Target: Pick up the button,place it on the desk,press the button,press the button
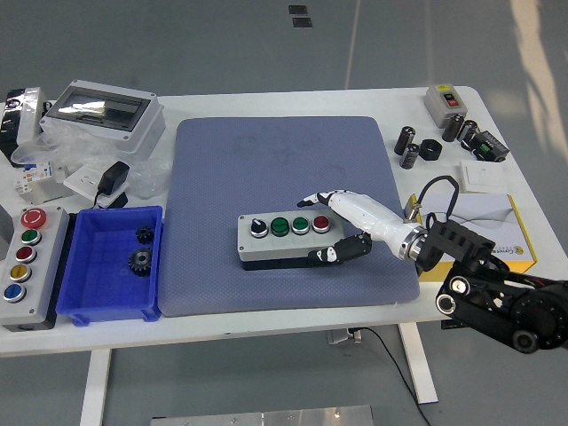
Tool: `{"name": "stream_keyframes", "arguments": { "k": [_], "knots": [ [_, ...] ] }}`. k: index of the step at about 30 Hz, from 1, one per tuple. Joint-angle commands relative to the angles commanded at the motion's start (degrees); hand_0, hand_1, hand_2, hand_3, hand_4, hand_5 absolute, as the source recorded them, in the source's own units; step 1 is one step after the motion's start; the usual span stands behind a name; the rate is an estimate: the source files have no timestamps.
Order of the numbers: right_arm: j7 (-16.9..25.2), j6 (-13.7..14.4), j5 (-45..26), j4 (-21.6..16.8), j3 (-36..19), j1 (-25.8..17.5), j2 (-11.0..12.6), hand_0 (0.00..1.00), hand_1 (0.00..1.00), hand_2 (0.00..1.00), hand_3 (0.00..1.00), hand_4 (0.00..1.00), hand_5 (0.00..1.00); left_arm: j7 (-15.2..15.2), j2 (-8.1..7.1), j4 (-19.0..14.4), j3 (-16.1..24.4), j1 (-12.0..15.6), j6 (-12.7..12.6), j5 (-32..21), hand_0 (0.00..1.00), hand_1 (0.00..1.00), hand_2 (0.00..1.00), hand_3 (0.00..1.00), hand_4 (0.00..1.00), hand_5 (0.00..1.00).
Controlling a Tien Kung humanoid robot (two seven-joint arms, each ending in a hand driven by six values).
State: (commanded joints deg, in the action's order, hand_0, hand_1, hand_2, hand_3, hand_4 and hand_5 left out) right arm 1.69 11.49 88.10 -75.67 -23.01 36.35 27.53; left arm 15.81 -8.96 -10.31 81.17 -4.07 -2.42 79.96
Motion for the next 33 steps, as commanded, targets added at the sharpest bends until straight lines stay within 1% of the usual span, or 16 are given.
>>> {"name": "stream_keyframes", "arguments": {
  "k": [5,18,27,30,33],
  "knots": [
    [0.02,-0.2,-0.54,-0.21,-0.12,-0.1,0.2,0.973,0.892,0.873,0.884,0.343,0.002,-0.02,-0.07,0.0,-0.01,-0.01,0.02,0.01,0.626,0.516,0.532,0.591,0.608,0.232],
    [1.27,-4.11,-7.26,-1.6,-2.57,-0.51,1.94,0.995,0.897,0.881,0.903,0.356,0.002,-0.03,-0.05,0.0,-0.13,0.11,0.04,0.08,0.626,0.515,0.531,0.589,0.607,0.233],
    [1.7,-5.22,-9.17,-2.38,-3.44,-0.75,2.54,0.987,0.9,0.884,0.906,0.364,0.002,-0.02,-0.06,0.0,-0.2,0.13,0.07,0.17,0.626,0.515,0.531,0.589,0.606,0.232],
    [1.86,-5.55,-9.33,-3.5,-4.82,-1.07,3.33,0.994,0.905,0.889,0.912,0.367,0.002,-0.03,-0.03,0.0,-0.28,0.16,0.07,0.04,0.626,0.514,0.53,0.59,0.603,0.228],
    [0.93,-5.43,-8.4,-6.51,-8.0,-1.8,5.29,0.994,0.905,0.889,0.912,0.367,0.002,-0.08,0.0,0.0,-0.42,0.21,0.04,-0.26,0.626,0.514,0.53,0.59,0.603,0.228]
  ]
}}
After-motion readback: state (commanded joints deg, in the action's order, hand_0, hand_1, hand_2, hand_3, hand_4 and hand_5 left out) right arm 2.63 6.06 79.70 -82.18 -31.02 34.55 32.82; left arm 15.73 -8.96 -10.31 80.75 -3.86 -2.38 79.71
